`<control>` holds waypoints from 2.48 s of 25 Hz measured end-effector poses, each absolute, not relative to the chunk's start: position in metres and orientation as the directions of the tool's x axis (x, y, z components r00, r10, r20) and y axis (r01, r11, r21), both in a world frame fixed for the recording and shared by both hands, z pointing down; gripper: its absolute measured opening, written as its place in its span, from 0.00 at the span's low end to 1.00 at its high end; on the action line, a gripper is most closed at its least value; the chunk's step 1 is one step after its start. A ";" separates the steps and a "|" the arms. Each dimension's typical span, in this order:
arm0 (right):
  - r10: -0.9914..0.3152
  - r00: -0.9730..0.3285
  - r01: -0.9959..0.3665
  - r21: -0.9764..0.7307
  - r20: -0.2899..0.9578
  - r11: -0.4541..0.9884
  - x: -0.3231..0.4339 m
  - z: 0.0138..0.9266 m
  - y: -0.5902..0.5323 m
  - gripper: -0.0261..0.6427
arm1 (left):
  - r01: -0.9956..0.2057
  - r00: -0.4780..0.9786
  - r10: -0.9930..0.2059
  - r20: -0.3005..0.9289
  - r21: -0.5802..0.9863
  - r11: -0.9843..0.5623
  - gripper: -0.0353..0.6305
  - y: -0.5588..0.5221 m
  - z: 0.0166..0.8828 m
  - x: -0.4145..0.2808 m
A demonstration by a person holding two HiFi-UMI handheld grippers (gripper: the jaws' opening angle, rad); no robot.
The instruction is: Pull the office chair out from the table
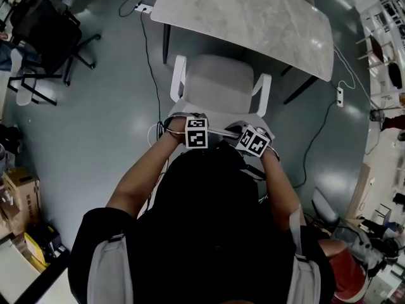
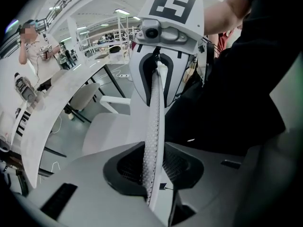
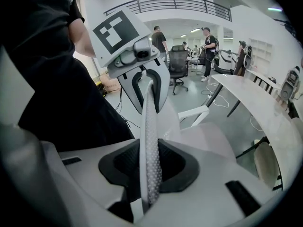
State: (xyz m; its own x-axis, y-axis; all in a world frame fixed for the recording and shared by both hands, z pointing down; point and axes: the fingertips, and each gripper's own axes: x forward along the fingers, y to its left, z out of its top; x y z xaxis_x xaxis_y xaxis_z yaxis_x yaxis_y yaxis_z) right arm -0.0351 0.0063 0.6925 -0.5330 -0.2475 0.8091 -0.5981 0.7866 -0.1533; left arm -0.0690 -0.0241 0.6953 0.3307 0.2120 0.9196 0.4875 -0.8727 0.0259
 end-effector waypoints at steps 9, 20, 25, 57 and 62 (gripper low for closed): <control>-0.259 -0.532 -0.613 -0.156 0.806 0.774 -0.044 0.695 0.044 0.21 | 0.502 0.313 0.221 0.924 0.037 -0.864 0.21 0.012 0.698 -0.078; -0.267 -0.526 -0.619 -0.149 0.808 0.771 -0.056 0.694 0.078 0.21 | 0.506 0.309 0.234 0.922 0.049 -0.861 0.21 0.047 0.697 -0.090; -0.273 -0.521 -0.621 -0.139 0.809 0.771 -0.061 0.693 0.087 0.21 | 0.506 0.302 0.240 0.923 0.058 -0.861 0.21 0.056 0.694 -0.096; -0.351 -0.467 -0.719 -0.117 0.812 0.685 -0.139 0.692 0.185 0.21 | 0.599 0.237 0.321 0.917 0.122 -0.791 0.23 0.150 0.694 -0.168; -0.364 -0.459 -0.725 -0.106 0.810 0.680 -0.141 0.693 0.197 0.21 | 0.609 0.240 0.320 0.917 0.114 -0.785 0.23 0.163 0.694 -0.170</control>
State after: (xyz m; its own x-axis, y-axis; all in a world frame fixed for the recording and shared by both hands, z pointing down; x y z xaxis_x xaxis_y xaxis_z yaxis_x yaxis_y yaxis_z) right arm -0.1411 0.1974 0.6930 -0.4595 -0.3641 0.8101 -0.7252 0.6804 -0.1055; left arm -0.1703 0.1626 0.6941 0.2398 0.3199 0.9166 0.6094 -0.7845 0.1144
